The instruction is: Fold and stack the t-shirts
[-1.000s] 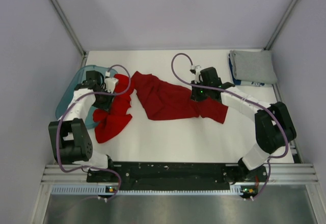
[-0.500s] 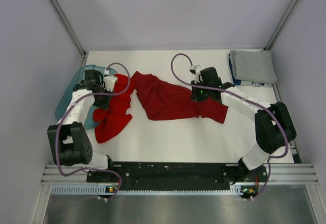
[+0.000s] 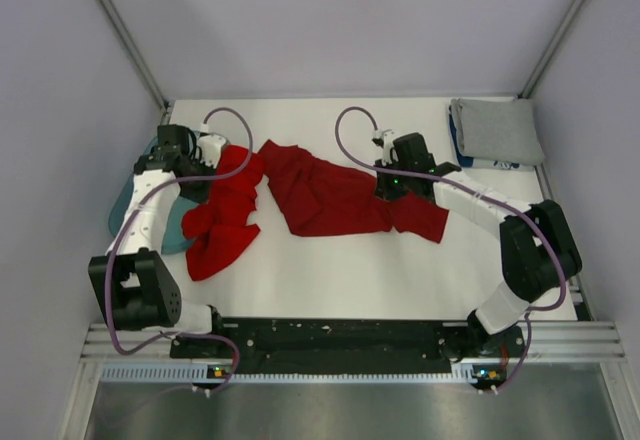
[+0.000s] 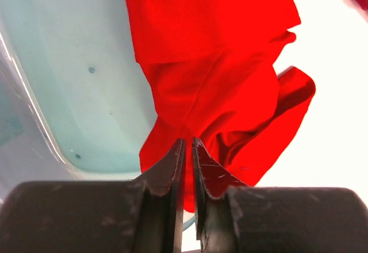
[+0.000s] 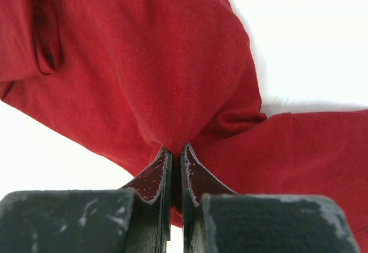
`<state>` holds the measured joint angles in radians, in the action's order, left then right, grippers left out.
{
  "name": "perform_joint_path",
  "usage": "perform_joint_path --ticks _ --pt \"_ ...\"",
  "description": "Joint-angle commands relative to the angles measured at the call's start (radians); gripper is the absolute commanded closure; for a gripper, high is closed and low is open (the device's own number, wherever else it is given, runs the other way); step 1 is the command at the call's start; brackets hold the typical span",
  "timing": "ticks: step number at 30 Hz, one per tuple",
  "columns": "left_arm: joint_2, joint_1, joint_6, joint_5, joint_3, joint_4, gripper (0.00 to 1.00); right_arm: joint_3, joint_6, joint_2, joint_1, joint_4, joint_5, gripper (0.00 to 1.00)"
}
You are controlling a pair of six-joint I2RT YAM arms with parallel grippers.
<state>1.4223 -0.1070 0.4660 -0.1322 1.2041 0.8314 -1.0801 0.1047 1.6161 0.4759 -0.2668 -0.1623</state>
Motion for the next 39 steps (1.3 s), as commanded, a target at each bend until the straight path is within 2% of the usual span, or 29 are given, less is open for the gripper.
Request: perform_joint_path --ticks 1,2,6,9,13,14,16,25,31,34,36,39 --pt "-0.002 -0.002 0.016 -0.003 0.026 0.037 0.77 0.008 -0.013 -0.045 0.004 0.018 0.001 1.00" --pt "0.003 -0.005 0.016 0.002 0.023 0.034 0.71 0.008 -0.016 -0.045 0.004 0.018 0.000 1.00" --pt "0.032 -0.003 0.028 -0.003 0.023 0.029 0.60 0.009 -0.016 -0.045 0.004 0.018 -0.002 1.00" --pt "0.070 -0.003 0.033 0.014 0.022 0.022 0.59 0.011 -0.017 -0.045 0.004 0.015 0.000 1.00" --pt "0.121 -0.003 0.033 0.039 0.018 0.018 0.70 0.012 -0.020 -0.048 0.006 0.014 0.006 1.00" --pt "0.121 -0.003 0.030 0.042 0.017 0.017 0.77 0.014 -0.020 -0.048 0.004 0.014 0.007 1.00" --pt "0.106 -0.003 0.022 0.042 0.018 0.014 0.99 0.014 -0.022 -0.054 0.004 0.014 0.012 1.00" --pt "-0.023 -0.003 0.026 0.049 0.057 0.015 1.00 0.014 -0.025 -0.055 0.004 0.012 0.018 1.00" --pt "-0.056 -0.003 0.010 0.019 0.138 0.037 1.00 0.016 -0.028 -0.058 0.004 0.006 0.020 1.00" --pt "-0.100 -0.013 -0.023 0.113 0.227 -0.001 1.00 0.017 -0.031 -0.064 0.004 0.003 0.026 1.00" --pt "-0.144 -0.020 -0.050 0.277 0.319 -0.063 1.00 0.019 -0.033 -0.065 0.004 0.000 0.026 1.00" --pt "-0.229 -0.026 0.008 0.504 0.448 -0.236 1.00 0.019 -0.033 -0.070 0.004 -0.002 0.027 1.00"
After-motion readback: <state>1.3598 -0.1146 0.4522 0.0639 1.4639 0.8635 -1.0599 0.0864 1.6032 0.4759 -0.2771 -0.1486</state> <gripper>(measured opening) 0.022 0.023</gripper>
